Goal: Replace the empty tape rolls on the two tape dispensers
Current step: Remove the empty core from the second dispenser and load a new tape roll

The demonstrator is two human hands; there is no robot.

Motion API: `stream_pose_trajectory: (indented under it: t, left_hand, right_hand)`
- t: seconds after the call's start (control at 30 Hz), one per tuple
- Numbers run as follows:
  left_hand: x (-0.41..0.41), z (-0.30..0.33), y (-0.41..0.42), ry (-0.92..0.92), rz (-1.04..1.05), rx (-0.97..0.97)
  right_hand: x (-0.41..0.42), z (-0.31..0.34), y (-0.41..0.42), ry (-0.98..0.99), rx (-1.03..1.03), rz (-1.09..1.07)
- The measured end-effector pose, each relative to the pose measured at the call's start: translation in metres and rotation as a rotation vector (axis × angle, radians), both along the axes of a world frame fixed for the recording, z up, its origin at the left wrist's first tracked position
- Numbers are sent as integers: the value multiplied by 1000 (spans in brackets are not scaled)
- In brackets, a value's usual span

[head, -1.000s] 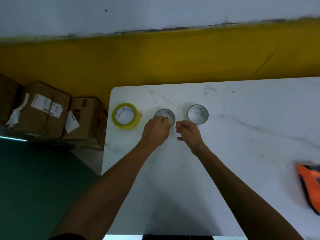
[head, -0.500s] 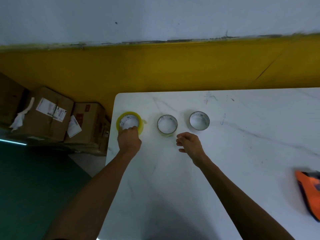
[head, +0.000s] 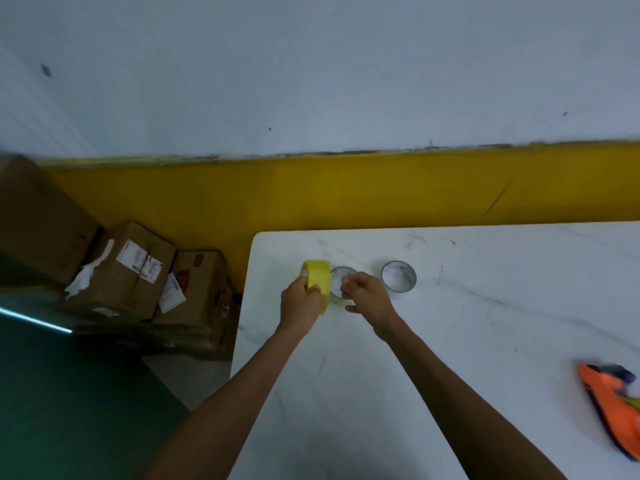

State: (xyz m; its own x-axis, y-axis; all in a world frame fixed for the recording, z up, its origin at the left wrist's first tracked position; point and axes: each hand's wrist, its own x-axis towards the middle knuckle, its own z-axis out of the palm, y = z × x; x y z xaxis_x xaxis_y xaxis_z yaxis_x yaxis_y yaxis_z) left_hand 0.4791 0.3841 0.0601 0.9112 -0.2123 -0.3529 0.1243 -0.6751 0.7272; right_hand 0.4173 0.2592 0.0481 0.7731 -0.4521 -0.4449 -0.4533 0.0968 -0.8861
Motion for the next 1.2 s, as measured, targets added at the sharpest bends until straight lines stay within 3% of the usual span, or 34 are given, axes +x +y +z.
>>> stream_pose_trajectory:
  t: [0.13,0.3,0.6,1.2]
  left_hand:
    - [-29,35,-21,124,43,-220]
    - [-62,61,-53,165,27,-298]
    - [-149,85,-145,168,-171,-289]
    - [-444,65,-364,368,-603,-284]
  right_hand:
    - [-13,21,-1,-17,-47,-34]
    - [-47,46,-26,-53,-114,-99]
    - [-157,64,-104,-119,-156,-339]
    - [-492,64,-284,-67,-212,-776]
